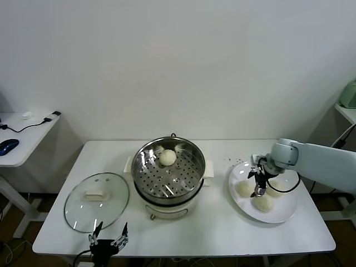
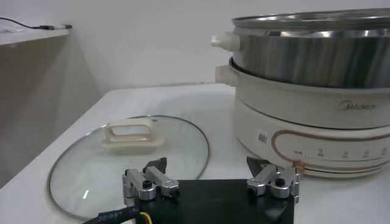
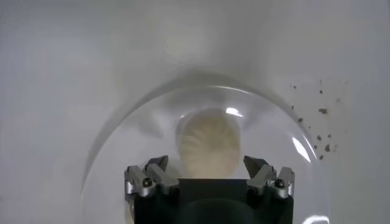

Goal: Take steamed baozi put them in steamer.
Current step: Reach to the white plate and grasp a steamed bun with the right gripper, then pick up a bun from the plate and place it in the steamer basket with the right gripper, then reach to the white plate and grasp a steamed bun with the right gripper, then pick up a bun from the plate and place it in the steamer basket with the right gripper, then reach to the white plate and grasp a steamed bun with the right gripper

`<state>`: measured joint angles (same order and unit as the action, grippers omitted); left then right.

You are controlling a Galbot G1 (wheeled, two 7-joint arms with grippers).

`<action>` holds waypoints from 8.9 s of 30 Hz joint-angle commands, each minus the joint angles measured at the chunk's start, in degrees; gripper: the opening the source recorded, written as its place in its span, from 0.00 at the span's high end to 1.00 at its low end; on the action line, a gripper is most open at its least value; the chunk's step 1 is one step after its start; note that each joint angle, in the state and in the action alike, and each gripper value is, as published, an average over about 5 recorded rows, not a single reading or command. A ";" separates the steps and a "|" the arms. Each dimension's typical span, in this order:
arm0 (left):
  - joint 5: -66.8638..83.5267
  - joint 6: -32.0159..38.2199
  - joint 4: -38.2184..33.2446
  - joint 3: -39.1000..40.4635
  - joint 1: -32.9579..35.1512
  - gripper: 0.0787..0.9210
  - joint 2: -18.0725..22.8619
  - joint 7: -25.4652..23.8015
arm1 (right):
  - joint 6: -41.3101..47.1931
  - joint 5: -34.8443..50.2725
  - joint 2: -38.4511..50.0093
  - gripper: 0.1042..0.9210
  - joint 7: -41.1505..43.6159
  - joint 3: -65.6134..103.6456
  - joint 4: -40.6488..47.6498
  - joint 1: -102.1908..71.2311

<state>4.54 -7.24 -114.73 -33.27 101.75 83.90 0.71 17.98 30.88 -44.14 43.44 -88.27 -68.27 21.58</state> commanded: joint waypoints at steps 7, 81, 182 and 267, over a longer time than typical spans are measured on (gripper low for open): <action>0.04 0.10 -0.26 -0.02 0.13 0.12 0.04 0.04 | 0.07 -0.03 -1.43 0.32 2.62 2.00 2.30 -0.70; -0.47 -0.36 -2.18 2.26 -0.32 0.12 -0.52 -0.14 | -4.01 27.46 -25.01 0.12 7.69 -9.10 -4.85 31.08; -1.72 -0.55 -2.43 2.22 0.77 0.12 1.04 -0.22 | -45.67 -24.75 -36.02 0.36 15.06 -0.69 -12.11 20.65; -1.40 0.17 -1.55 1.66 0.92 0.12 1.66 -0.44 | -9.43 -17.92 3.41 0.12 8.84 12.06 14.00 -10.10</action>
<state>3.17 -7.07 -116.36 -31.56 102.55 85.52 0.28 7.35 14.62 -39.02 53.60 -81.51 -57.58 17.92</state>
